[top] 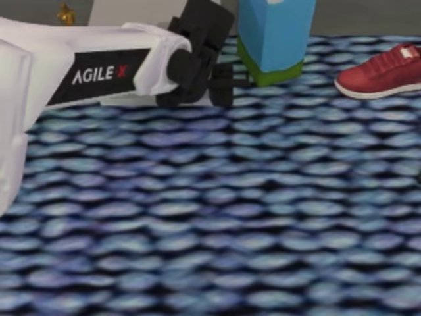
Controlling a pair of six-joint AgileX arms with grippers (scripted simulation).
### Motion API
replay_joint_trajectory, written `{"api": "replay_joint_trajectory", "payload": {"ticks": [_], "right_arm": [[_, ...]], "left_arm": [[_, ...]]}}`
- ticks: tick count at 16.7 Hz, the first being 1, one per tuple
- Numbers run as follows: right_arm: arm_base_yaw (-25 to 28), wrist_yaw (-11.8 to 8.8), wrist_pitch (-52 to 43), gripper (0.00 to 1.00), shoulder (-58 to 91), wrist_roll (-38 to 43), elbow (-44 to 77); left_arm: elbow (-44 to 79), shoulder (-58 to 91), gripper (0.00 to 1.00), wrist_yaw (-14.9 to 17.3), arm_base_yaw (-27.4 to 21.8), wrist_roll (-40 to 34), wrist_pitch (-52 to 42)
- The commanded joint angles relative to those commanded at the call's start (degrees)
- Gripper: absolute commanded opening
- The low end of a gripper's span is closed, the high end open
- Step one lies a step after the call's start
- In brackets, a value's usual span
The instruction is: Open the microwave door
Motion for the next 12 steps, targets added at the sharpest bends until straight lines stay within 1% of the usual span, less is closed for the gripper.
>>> {"api": "replay_joint_trajectory", "payload": {"ticks": [6,7,12], "right_arm": [[0.0,0.0,0.0,1.0,0.0,0.0,0.0],[0.0,0.0,0.0,1.0,0.0,0.0,0.0],[0.0,0.0,0.0,1.0,0.0,0.0,0.0]], "left_arm": [[0.0,0.0,0.0,0.0,0.0,0.0,0.0],[-2.9,-1.5,0.0,1.0,-2.0,-0.2,-0.5],[-6.3,-4.0,0.0,-0.4,-1.8,-1.1,1.6]]}}
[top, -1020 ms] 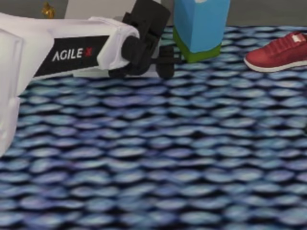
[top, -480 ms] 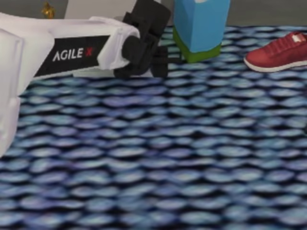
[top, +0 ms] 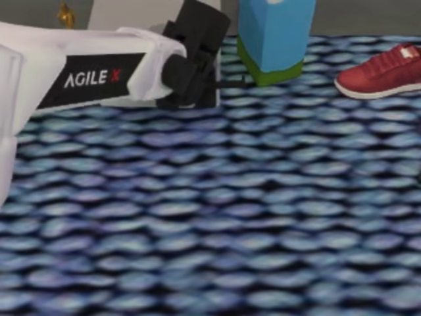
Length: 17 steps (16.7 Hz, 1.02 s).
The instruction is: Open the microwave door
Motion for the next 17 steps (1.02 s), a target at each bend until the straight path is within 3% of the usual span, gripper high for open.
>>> {"api": "replay_joint_trajectory", "payload": {"ticks": [17], "right_arm": [[0.0,0.0,0.0,1.0,0.0,0.0,0.0]], "left_arm": [[-1.8,-1.0,0.0,-0.7,0.0,-0.4,0.9]]}}
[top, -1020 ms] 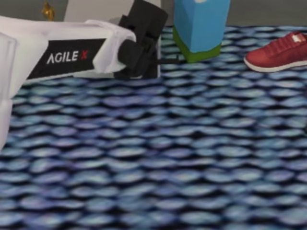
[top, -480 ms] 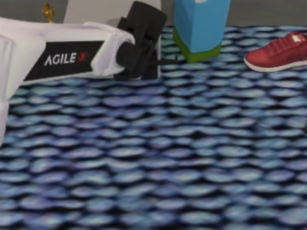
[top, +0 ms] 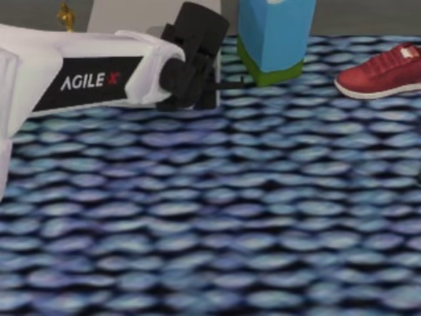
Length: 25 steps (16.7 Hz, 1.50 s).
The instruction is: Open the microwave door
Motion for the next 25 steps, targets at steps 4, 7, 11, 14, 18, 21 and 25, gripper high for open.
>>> {"api": "replay_joint_trajectory", "payload": {"ticks": [4,7,11,14,18,21,25], "right_arm": [[0.0,0.0,0.0,1.0,0.0,0.0,0.0],[0.0,0.0,0.0,1.0,0.0,0.0,0.0],[0.0,0.0,0.0,1.0,0.0,0.0,0.0],[0.0,0.0,0.0,1.0,0.0,0.0,0.0],[0.0,0.0,0.0,1.0,0.0,0.0,0.0],[0.0,0.0,0.0,1.0,0.0,0.0,0.0],[0.0,0.0,0.0,1.0,0.0,0.0,0.0]], "left_arm": [[0.0,0.0,0.0,0.0,0.0,0.0,0.0],[0.0,0.0,0.0,0.0,0.0,0.0,0.0],[0.0,0.3,0.0,0.5,-0.4,-0.3,0.0],[-1.4,-0.5,0.0,1.0,-0.2,0.9,0.7],[-3.7,-2.4,0.0,2.2,0.4,3.0,2.5],[-4.4,-2.7,0.0,2.4,0.5,3.4,2.8],[-4.4,-2.7,0.0,2.4,0.5,3.4,2.8]]}}
